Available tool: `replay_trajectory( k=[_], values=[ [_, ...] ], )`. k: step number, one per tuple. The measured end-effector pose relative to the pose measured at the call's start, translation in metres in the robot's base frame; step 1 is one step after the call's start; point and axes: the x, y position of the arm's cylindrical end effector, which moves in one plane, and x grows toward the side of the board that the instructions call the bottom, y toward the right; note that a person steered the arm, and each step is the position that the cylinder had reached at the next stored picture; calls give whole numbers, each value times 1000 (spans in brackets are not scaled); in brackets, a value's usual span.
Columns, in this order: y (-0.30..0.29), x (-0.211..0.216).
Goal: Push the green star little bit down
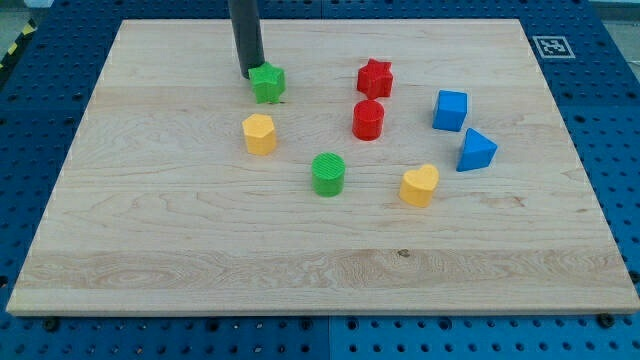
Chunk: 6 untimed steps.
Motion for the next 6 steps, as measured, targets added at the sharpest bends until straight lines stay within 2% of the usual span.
replay_trajectory(
  k=[3, 4, 6],
  values=[
    [41, 11],
    [36, -3],
    [-2, -62]
  ],
)
